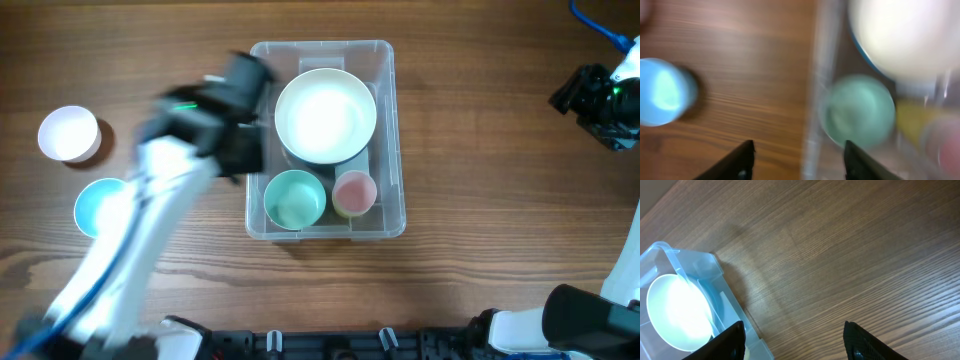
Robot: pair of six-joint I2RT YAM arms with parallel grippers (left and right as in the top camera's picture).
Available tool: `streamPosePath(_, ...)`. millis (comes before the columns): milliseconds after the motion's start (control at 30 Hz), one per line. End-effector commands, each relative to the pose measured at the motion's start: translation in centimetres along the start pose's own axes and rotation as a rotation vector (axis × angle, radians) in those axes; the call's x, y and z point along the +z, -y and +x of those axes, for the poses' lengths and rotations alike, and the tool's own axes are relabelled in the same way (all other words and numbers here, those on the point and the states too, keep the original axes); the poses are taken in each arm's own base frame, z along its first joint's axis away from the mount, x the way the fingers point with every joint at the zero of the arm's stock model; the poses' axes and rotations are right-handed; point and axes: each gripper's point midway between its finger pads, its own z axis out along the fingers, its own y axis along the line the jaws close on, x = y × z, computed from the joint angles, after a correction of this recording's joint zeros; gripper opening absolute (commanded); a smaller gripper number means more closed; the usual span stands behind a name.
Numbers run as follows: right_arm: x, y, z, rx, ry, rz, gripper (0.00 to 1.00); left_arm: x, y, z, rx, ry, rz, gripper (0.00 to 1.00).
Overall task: Pack container
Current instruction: 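Grasp the mint bowl and place it in the container, then grasp the light blue bowl and place it into the mint bowl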
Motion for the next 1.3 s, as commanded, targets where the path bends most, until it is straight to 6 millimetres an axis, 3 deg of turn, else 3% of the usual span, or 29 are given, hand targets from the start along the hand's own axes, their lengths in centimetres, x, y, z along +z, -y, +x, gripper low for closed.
streamPosePath(0, 0.7, 0.4, 0.0, -0.013, -0.017, 0.019, 0.64, -4.0, -10.5, -2.3, -0.302, 0.171, -0.114, 0.66)
streamPosePath(33, 0.7, 0.4, 0.0, -0.013, -0.017, 0.019, 0.64, -4.0, -14.5, -2.1, -0.434, 0.166, -0.164, 0.71)
streamPosePath(100, 0.7, 0.3, 0.0, -0.013, -0.017, 0.019, 0.64, -2.2, -18.2, -1.6, -0.574, 0.130, -0.183, 0.70)
streamPosePath(233, 0.7, 0.4, 0.1, -0.013, -0.021, 0.020, 0.64, 5.1, -21.4, 0.3, -0.717, 0.006, -0.170, 0.71)
streamPosePath(333, 0.7, 0.4, 0.1, -0.012, -0.020, 0.020, 0.64, 12.6, -20.9, 1.9, -0.734, -0.137, -0.130, 0.72)
streamPosePath(433, 0.7, 0.4, 0.1, -0.012, -0.020, 0.020, 0.64, 16.8, -20.9, 2.7, -0.731, -0.237, -0.140, 0.72)
streamPosePath(500, 0.7, 0.4, 0.1, -0.013, -0.022, 0.021, 0.64, 19.5, -20.7, 3.7, -0.728, -0.311, -0.144, 0.70)
streamPosePath(567, 0.7, 0.4, 0.1, -0.013, -0.022, 0.021, 0.64, 20.9, -20.6, 4.4, -0.726, -0.358, -0.148, 0.68)
streamPosePath(633, 0.7, 0.4, 0.1, -0.013, -0.022, 0.021, 0.64, 21.6, -20.6, 4.6, -0.726, -0.371, -0.150, 0.54)
streamPosePath(667, 0.7, 0.4, 0.1, -0.012, -0.022, 0.021, 0.64, 21.8, -20.6, 4.5, -0.726, -0.365, -0.149, 0.41)
streamPosePath(700, 0.7, 0.4, 0.1, -0.012, -0.022, 0.021, 0.63, 21.9, -20.7, 4.4, -0.726, -0.360, -0.149, 0.36)
streamPosePath(767, 0.7, 0.4, 0.1, -0.013, -0.023, 0.021, 0.64, 21.9, -20.7, 4.3, -0.726, -0.358, -0.148, 0.11)
streamPosePath(800, 0.7, 0.4, 0.1, -0.013, -0.023, 0.021, 0.64, 21.9, -20.7, 4.3, -0.726, -0.360, -0.148, 0.06)
streamPosePath(967, 0.7, 0.4, 0.1, -0.013, -0.023, 0.021, 0.64, 21.8, -20.3, 4.5, -0.729, -0.371, -0.133, 0.04)
streamPosePath(1033, 0.7, 0.4, 0.1, -0.012, -0.023, 0.021, 0.64, 20.7, -18.9, 3.5, -0.733, -0.368, -0.059, 0.04)
streamPosePath(1100, 0.7, 0.4, 0.1, -0.013, -0.023, 0.021, 0.64, 18.4, -17.3, 1.5, -0.711, -0.328, 0.010, 0.04)
streamPosePath(1167, 0.7, 0.4, 0.1, -0.012, -0.023, 0.021, 0.64, 13.9, -14.3, -1.5, -0.634, -0.238, 0.079, 0.04)
streamPosePath(1200, 0.7, 0.4, 0.1, -0.013, -0.023, 0.021, 0.64, 10.4, -11.9, -3.3, -0.550, -0.163, 0.109, 0.04)
streamPosePath(1233, 0.7, 0.4, 0.1, -0.013, -0.023, 0.021, 0.64, 8.6, -10.4, -4.2, -0.501, -0.123, 0.128, 0.04)
streamPosePath(1267, 0.7, 0.4, 0.1, -0.013, -0.022, 0.021, 0.64, 5.5, -7.6, -5.4, -0.399, -0.056, 0.169, 0.04)
